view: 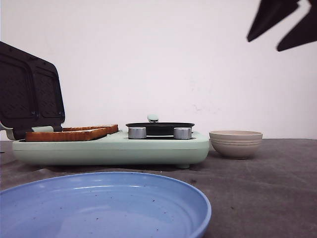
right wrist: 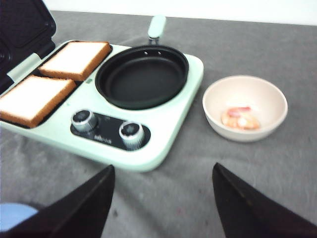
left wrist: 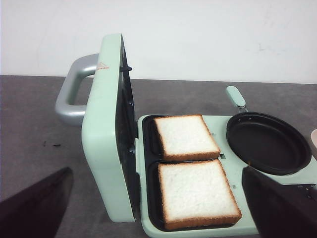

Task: Make breakfast with bread and shrimp

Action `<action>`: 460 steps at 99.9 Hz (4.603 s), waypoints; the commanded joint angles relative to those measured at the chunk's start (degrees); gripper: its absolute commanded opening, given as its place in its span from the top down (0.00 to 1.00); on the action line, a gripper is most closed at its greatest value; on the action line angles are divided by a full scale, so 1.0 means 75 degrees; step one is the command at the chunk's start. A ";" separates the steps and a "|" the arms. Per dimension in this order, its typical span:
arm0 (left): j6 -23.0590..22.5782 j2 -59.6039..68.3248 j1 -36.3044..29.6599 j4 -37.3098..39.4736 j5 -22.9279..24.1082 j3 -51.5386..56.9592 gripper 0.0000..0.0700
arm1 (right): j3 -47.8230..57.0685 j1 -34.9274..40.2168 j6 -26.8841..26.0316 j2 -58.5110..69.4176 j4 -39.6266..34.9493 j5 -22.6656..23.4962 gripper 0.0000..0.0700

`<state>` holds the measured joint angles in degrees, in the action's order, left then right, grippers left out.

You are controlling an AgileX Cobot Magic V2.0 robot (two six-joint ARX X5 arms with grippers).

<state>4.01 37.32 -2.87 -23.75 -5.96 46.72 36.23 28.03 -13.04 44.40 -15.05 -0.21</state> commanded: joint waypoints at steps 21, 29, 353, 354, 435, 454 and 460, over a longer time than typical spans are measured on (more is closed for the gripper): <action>-0.0017 0.0006 0.0000 0.0087 0.0020 0.0061 0.00 | -0.0501 0.0044 -0.0382 -0.0458 -0.0434 -0.0032 0.46; -0.0017 0.0006 0.0000 0.0082 0.0017 0.0061 0.00 | -0.0501 0.0044 -0.0391 -0.0458 -0.0431 -0.0029 0.46; 0.6035 0.6269 0.2702 0.4054 -0.4736 0.1329 1.00 | -0.0501 0.0044 -0.0583 -0.0443 -0.0574 0.0044 0.46; 0.5998 0.6271 0.2675 0.4039 -0.4730 0.1329 1.00 | -0.0501 0.0044 -0.0586 -0.0443 -0.0574 0.0044 0.46; 0.3649 0.6309 -0.0055 0.2675 -0.2786 0.1329 1.00 | -0.0501 0.0044 -0.0612 -0.0443 -0.0615 0.0047 0.46; 0.3226 0.6610 -0.0595 0.2352 -0.2241 0.1329 1.00 | -0.0501 0.0044 -0.0612 -0.0443 -0.0627 0.0047 0.46; 0.3130 0.6758 -0.0740 0.2305 -0.2090 0.1329 1.00 | -0.0501 0.0044 -0.0612 -0.0443 -0.0627 0.0047 0.46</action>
<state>29.95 84.66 -8.75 -0.14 -24.82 58.26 32.27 28.03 -16.97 40.86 -20.01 0.19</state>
